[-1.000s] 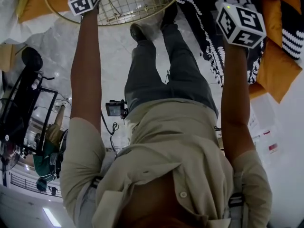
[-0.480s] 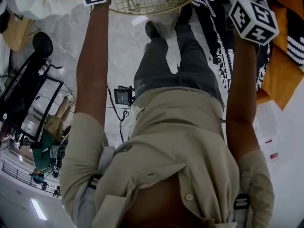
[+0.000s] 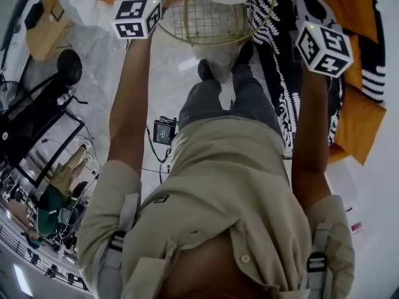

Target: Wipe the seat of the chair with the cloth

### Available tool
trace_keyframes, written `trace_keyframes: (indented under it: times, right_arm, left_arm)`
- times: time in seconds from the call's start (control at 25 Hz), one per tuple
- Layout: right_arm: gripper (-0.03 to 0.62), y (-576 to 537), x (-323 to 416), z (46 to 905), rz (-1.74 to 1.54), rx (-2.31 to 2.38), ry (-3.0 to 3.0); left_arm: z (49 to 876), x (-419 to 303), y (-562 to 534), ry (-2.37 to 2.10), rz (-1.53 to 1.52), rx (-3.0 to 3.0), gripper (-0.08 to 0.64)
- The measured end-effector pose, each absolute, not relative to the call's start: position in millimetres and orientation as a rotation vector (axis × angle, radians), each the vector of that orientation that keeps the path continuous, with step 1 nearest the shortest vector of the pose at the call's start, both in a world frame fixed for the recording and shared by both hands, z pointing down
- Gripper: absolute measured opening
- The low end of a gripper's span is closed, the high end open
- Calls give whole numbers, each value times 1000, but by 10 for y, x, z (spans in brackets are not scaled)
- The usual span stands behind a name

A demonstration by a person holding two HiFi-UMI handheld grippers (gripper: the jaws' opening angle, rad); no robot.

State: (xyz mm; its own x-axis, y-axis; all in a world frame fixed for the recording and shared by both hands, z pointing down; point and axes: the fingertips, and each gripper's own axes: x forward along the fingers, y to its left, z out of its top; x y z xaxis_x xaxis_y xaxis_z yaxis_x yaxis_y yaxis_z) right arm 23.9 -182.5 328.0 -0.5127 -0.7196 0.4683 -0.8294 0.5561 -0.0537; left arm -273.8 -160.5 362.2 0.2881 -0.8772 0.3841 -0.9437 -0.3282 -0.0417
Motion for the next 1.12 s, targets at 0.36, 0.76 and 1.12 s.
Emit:
trace_keyframes:
  times: [0.36,0.76,1.12]
  right_arm:
    - [28,-1512,91,2270,285,1222,-2543]
    - [21,-976,11,1290,121,1176,-2723]
    - [21,-704,73,881,76,1206,-2769]
  left_arm:
    - [1981,-2641,-980,-1747,304,2519,52]
    - [774,-2458,-451,-1786,142,2659,54]
    - [450,-2385,-86,-1802,102,2696,54]
